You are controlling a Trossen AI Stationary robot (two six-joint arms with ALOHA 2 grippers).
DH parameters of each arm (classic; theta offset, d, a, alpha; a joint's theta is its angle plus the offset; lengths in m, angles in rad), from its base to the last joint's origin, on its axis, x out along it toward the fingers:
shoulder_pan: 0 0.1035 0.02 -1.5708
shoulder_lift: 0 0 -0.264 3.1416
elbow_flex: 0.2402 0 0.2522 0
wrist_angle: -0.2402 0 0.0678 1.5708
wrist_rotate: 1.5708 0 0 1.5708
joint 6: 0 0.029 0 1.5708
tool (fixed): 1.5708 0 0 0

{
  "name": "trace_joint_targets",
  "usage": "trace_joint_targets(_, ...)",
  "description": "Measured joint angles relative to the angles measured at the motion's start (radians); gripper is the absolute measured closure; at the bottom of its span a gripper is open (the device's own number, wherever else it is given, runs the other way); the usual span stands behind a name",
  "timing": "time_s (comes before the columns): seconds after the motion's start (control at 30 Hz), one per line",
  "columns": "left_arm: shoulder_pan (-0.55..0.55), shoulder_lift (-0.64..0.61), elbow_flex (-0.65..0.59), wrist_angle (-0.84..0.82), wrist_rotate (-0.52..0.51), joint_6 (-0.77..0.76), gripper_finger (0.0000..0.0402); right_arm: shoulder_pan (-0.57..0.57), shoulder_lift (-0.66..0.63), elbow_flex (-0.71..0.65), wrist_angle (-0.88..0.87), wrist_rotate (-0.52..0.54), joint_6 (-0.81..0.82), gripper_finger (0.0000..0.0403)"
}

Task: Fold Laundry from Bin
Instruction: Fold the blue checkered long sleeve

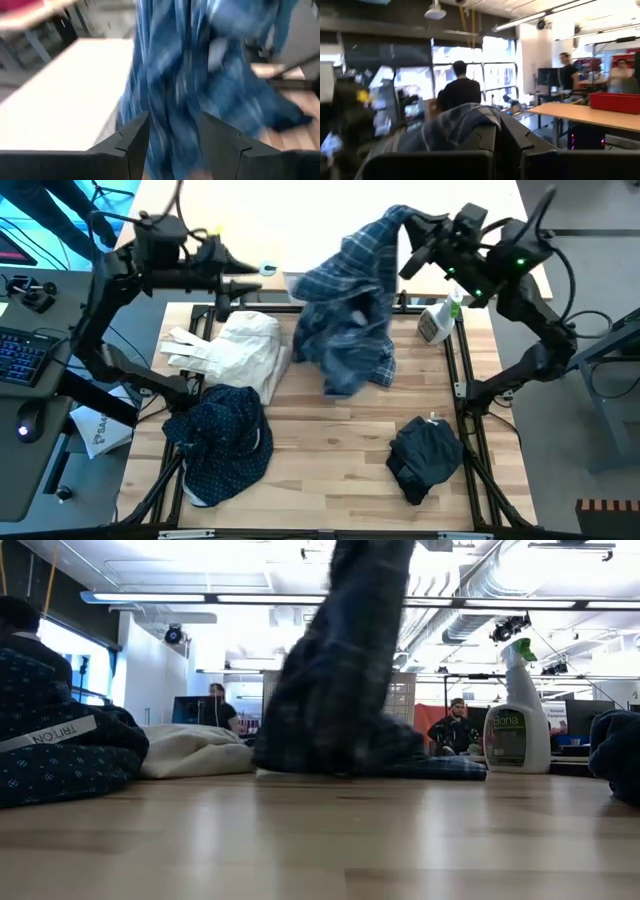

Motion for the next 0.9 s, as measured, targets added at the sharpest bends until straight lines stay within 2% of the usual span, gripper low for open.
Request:
trace_joint_targets(0.07, -0.015, -0.04, -0.103, 0.038, 0.017, -0.008, 0.0248, 0.004, -0.001, 0.0, 0.014, 0.003, -0.002, 0.0401)
trace_joint_targets(0.17, -0.067, -0.109, -0.329, 0.239, 0.021, -0.056, 0.0262, 0.004, 0.003, -0.001, 0.04, 0.004, -0.012, 0.0401)
trace_joint_targets(0.33, -0.152, -0.176, -0.732, 0.807, -0.041, -0.16, 0.0285, -0.01, 0.029, 0.0, 0.087, 0.011, -0.016, 0.0402)
trace_joint_targets(0.43, -0.191, -0.146, -0.913, 1.157, -0.017, -0.196, 0.029, -0.026, 0.048, -0.001, 0.116, 0.013, -0.016, 0.0402)
trace_joint_targets(0.5, -0.218, -0.095, -0.991, 1.328, 0.024, -0.207, 0.029, -0.037, 0.056, -0.001, 0.144, 0.008, -0.015, 0.0402)
trace_joint_targets(0.6, -0.251, -0.007, -1.021, 1.467, 0.1, -0.208, 0.0289, -0.052, 0.06, -0.001, 0.195, -0.038, -0.016, 0.0402)
trace_joint_targets(0.67, -0.274, 0.049, -1.003, 1.526, 0.102, -0.206, 0.0289, -0.055, 0.06, -0.001, 0.245, -0.088, -0.016, 0.0402)
trace_joint_targets(0.83, -0.311, 0.172, -0.859, 1.55, 0.092, -0.099, 0.0289, -0.047, 0.06, -0.001, 0.451, -0.216, -0.027, 0.0402)
trace_joint_targets(0.9, -0.317, 0.199, -0.777, 1.53, 0.091, -0.043, 0.0289, -0.041, 0.06, -0.001, 0.572, -0.23, -0.034, 0.0402)
